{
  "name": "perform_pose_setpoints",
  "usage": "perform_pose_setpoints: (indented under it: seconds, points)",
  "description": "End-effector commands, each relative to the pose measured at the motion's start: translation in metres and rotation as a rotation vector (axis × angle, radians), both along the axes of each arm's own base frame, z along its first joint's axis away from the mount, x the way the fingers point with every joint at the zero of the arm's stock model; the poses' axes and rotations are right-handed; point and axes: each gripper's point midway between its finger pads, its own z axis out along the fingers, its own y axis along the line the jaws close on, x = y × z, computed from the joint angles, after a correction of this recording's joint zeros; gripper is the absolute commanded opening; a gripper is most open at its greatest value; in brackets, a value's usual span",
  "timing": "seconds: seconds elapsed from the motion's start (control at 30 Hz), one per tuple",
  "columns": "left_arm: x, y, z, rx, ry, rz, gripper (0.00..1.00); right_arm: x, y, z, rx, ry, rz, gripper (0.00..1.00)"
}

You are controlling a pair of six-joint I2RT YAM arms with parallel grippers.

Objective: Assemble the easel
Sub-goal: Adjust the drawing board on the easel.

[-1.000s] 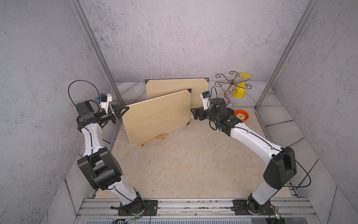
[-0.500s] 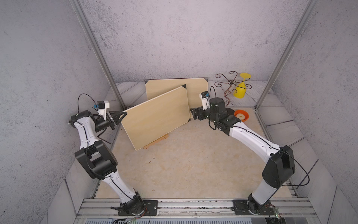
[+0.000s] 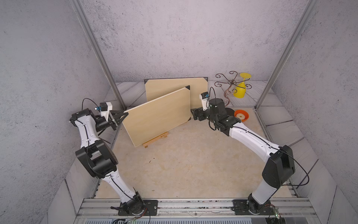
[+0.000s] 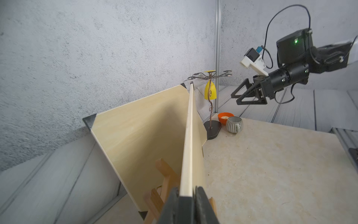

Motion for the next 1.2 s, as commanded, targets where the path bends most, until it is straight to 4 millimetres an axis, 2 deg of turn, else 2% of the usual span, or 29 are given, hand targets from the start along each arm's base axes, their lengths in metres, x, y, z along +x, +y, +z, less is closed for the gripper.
perform_pose_setpoints:
  seconds: [0.0, 0.03, 0.07, 0.1, 0.13, 0.37, 0.4, 0.43, 0.47, 0.83, 1.17]
  points:
    - [0.006, 0.007, -0.002, -0.145, 0.038, 0.041, 0.26, 0.000, -0.004, 0.007, 0.012, -0.023, -0.012, 0.93]
    - [0.006, 0.007, 0.000, -0.143, 0.036, 0.041, 0.33, 0.000, -0.004, 0.007, 0.012, -0.023, -0.013, 0.93]
    - [0.007, 0.008, 0.002, -0.144, 0.036, 0.041, 0.62, 0.000, -0.004, 0.007, 0.014, -0.023, -0.011, 0.93]
    - [0.006, 0.008, 0.002, -0.143, 0.036, 0.042, 0.76, -0.001, -0.003, 0.007, 0.014, -0.023, -0.007, 0.93]
    - [0.006, 0.007, 0.004, -0.141, 0.031, 0.041, 0.79, -0.001, -0.003, 0.009, 0.017, -0.024, -0.006, 0.93]
    - [-0.003, 0.005, 0.018, -0.114, -0.011, 0.046, 0.87, -0.003, -0.005, 0.010, 0.021, -0.029, -0.008, 0.93]
    - [-0.003, 0.005, 0.019, -0.115, -0.009, 0.047, 0.89, -0.003, -0.005, 0.009, 0.020, -0.028, -0.009, 0.93]
    - [-0.003, 0.005, 0.020, -0.116, -0.008, 0.048, 0.96, -0.004, -0.005, 0.009, 0.020, -0.029, -0.009, 0.93]
    - [-0.004, 0.006, 0.020, -0.115, -0.009, 0.052, 0.97, -0.004, -0.005, 0.010, 0.022, -0.029, -0.007, 0.93]
    - [-0.017, 0.018, 0.012, -0.113, -0.011, 0.106, 0.97, -0.008, -0.007, 0.016, 0.035, -0.042, -0.005, 0.94]
    - [-0.024, 0.023, 0.017, -0.115, -0.012, 0.129, 0.97, -0.011, -0.010, 0.015, 0.038, -0.036, -0.011, 0.94]
